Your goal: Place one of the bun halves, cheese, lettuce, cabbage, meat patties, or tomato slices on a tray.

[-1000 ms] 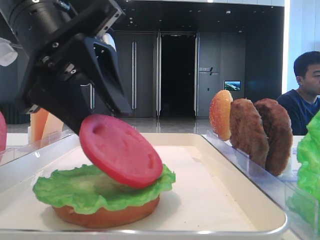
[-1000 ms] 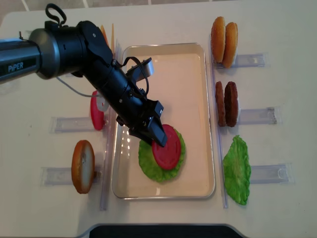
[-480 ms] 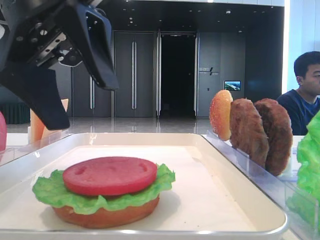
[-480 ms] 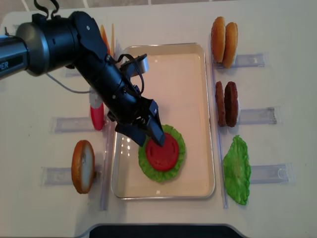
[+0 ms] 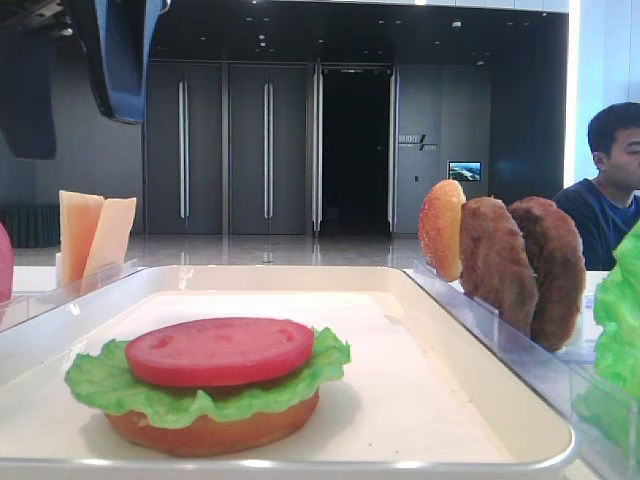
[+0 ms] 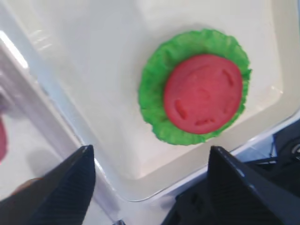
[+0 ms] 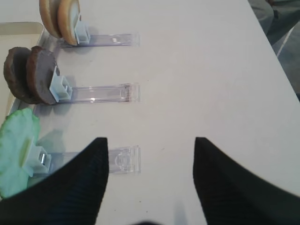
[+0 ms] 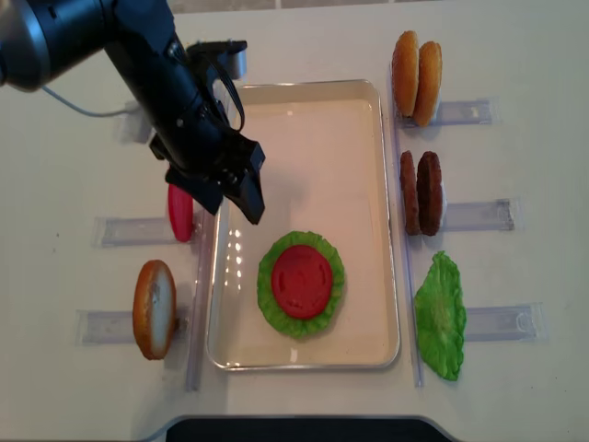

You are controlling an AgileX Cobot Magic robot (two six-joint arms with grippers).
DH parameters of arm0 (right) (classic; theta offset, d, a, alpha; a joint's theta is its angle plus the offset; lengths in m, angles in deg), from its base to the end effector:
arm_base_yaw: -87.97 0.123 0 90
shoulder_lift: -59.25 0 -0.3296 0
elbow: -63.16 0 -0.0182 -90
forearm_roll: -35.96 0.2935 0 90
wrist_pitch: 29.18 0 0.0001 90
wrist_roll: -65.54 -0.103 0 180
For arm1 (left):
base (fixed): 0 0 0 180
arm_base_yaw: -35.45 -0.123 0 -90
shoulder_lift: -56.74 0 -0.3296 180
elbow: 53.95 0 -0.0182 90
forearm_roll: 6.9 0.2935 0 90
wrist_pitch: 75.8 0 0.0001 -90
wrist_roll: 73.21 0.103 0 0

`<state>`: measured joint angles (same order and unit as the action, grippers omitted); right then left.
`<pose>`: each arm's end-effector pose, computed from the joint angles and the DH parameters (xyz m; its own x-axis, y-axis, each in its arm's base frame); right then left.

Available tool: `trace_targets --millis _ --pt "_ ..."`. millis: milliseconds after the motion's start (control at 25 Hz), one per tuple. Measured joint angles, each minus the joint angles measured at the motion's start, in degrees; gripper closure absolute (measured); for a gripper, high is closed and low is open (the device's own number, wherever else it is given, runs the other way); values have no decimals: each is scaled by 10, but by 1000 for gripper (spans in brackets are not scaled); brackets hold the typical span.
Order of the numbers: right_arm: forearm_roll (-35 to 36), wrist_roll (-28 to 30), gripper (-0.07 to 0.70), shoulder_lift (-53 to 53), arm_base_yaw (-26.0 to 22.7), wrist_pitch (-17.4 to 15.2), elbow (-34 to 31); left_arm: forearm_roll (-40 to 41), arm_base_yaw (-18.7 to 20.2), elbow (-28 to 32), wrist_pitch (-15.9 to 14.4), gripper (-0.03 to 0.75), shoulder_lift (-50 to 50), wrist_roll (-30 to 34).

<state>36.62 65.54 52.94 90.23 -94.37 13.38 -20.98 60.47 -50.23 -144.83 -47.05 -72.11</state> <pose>-0.0062 0.0008 0.2845 -0.5190 -0.0156 -0.8546 -0.0459 0.9989 0.0096 0.3262 -0.1781 0.2721 -0.9316 0.3593 -0.0545 0.3619 0.9032 -0.2310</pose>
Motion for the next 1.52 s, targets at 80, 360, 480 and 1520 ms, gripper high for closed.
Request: trace_targets --millis 80,360,480,1520 --pt "0 0 218 0 0 0 0 41 0 -9 -3 149 15 -32" --pt "-1 0 218 0 0 0 0 81 0 -14 -7 149 34 -60" --pt "-1 0 218 0 0 0 0 96 -10 -14 -7 149 35 -60" --pt "1 0 220 0 0 0 0 184 -271 -14 -8 149 79 -19"
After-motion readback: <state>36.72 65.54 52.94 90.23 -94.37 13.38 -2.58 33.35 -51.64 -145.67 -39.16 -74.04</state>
